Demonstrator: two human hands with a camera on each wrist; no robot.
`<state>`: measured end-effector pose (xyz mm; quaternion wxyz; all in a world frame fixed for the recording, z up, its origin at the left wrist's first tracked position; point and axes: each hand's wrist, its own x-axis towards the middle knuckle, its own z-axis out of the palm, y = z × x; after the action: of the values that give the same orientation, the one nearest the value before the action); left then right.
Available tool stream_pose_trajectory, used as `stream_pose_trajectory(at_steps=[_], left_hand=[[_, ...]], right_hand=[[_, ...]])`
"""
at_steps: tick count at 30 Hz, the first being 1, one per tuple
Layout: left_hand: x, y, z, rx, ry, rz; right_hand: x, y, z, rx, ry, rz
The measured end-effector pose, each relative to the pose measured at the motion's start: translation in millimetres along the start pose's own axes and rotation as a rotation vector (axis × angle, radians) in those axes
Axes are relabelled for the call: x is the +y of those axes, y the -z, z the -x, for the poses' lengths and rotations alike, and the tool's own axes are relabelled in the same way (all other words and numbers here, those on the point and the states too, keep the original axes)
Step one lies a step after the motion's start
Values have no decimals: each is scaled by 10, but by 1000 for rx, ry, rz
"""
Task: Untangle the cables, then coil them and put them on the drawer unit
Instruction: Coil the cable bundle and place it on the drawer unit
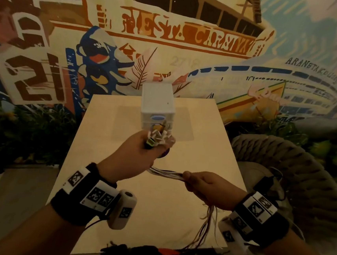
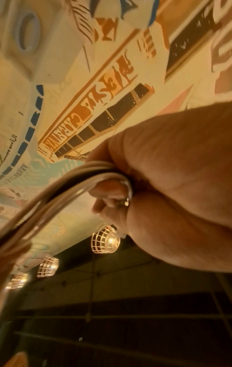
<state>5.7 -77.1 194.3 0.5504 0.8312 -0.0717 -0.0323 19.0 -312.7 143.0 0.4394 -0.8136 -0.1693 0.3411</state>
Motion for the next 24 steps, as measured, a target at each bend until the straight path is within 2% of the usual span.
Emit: stream_pose_trajectory(at_steps=[8, 11, 14, 16, 20, 24], left_hand=[[-20, -60, -164, -244, -167, -661], [-59, -109, -223, -289, -256, -773], [-108, -96, -270, -236, -325, -892], [-83, -70, -269, -237, -322, -885], [-103, -38, -209, -309, -219, -736], [-148, 32, -184, -271, -174, -749]], right_hand=[[-242, 315, -93, 42, -40, 100], [-308, 466, -150, 84, -47, 72], [-371, 548, -200, 67, -5, -11], [-413, 566, -222, 55, 18, -35], [-500, 537, -267, 32, 29, -35], [-623, 463, -343, -5, 7, 2]])
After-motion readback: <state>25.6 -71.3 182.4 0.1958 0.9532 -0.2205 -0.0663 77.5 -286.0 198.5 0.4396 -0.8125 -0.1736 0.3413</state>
